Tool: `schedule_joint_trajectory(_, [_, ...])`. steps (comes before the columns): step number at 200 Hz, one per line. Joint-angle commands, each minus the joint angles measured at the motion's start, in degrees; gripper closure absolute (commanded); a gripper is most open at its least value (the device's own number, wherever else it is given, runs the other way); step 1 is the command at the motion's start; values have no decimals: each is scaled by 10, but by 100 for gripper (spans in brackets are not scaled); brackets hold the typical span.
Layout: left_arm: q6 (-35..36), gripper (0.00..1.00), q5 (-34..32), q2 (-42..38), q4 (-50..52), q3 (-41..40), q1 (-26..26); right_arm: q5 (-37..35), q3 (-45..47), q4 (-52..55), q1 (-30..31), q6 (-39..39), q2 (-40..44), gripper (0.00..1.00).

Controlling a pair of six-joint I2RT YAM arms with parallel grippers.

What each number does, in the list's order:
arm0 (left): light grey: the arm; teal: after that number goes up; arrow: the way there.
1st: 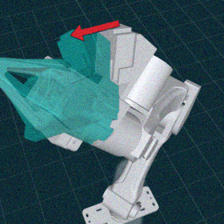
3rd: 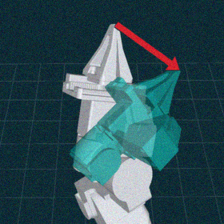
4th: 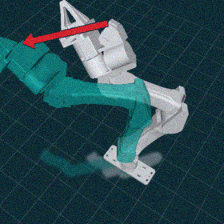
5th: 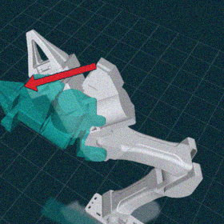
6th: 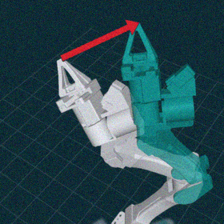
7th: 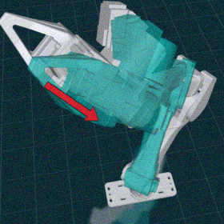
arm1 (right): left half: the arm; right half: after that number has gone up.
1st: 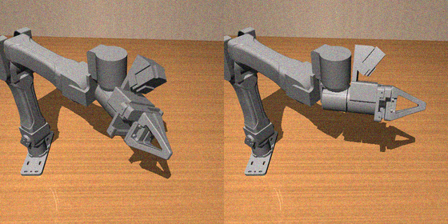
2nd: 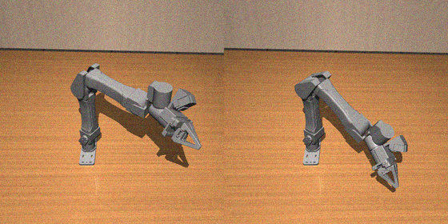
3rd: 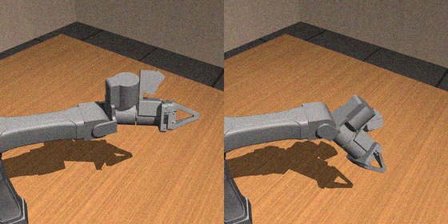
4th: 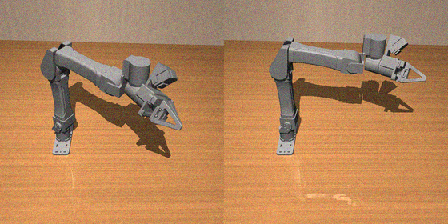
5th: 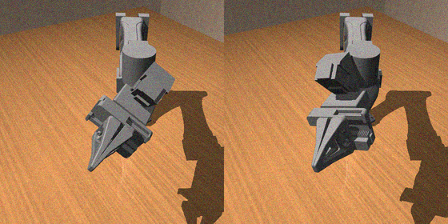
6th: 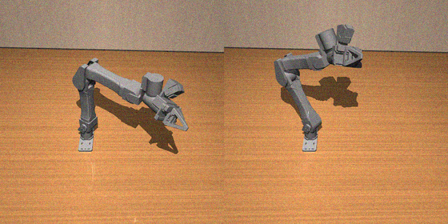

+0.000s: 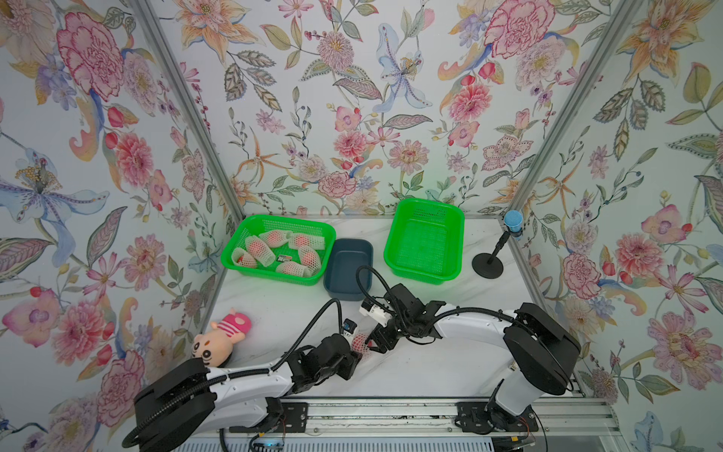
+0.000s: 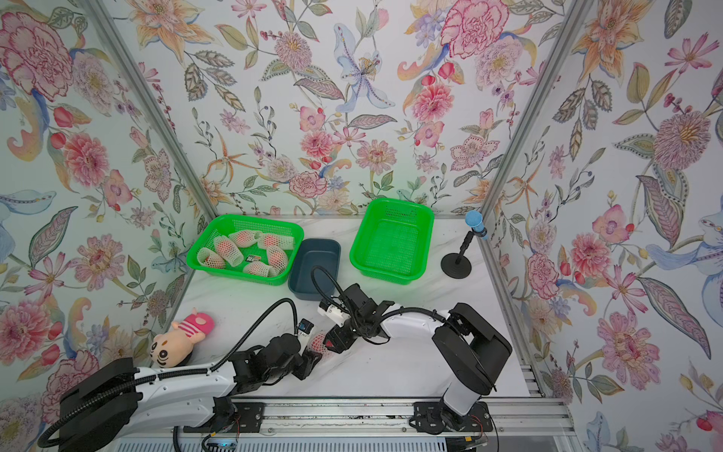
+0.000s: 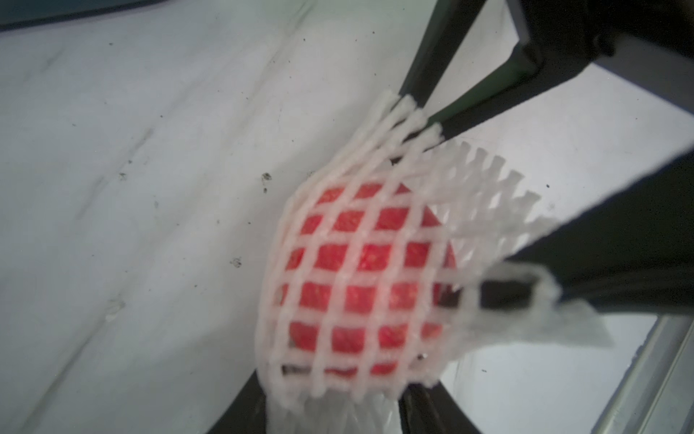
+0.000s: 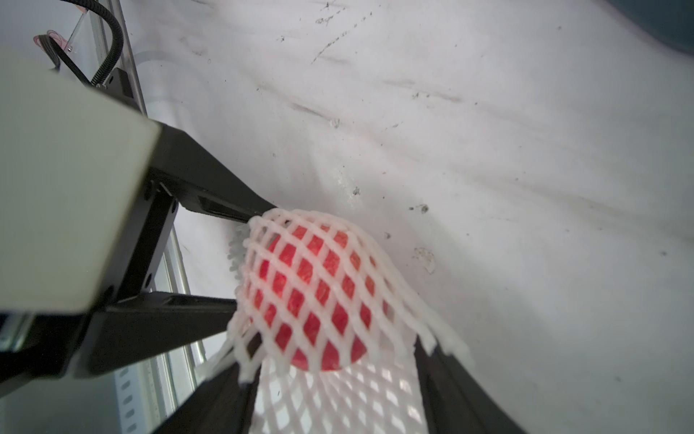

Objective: Remove foam nets from apples
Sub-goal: Remove the foam net from the apple.

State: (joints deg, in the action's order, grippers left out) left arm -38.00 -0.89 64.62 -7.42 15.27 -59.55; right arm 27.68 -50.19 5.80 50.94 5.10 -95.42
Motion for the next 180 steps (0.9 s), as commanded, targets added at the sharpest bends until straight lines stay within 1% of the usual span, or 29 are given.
schedule_joint_trajectory(1, [-6,52,-17,3,2,-4,-5,-11,-17,-7,11,-15,-26,31])
schedule_joint_trajectory(32, [-5,52,-19,8,1,-1,-5,-9,-30,-10,26,-16,-49,31])
schedule_joint_trajectory(64, [-7,52,-24,10,3,0,-6,-31,-17,-12,17,-6,-44,44])
schedule_joint_trajectory(78, [-8,52,-26,10,5,1,-5,-32,-3,-16,4,0,-36,46])
schedule_joint_trajectory(98, [-8,52,-29,12,5,1,-6,-15,26,-31,-17,10,-16,48])
schedule_joint_trajectory(142, [-9,53,-35,22,7,5,-5,39,86,-78,-59,32,35,47])
schedule_joint_trajectory(160, [-9,54,-34,24,9,7,-5,52,101,-86,-74,38,47,47])
schedule_joint_trajectory(180, [-7,54,-35,24,11,9,-6,47,115,-85,-88,42,62,46])
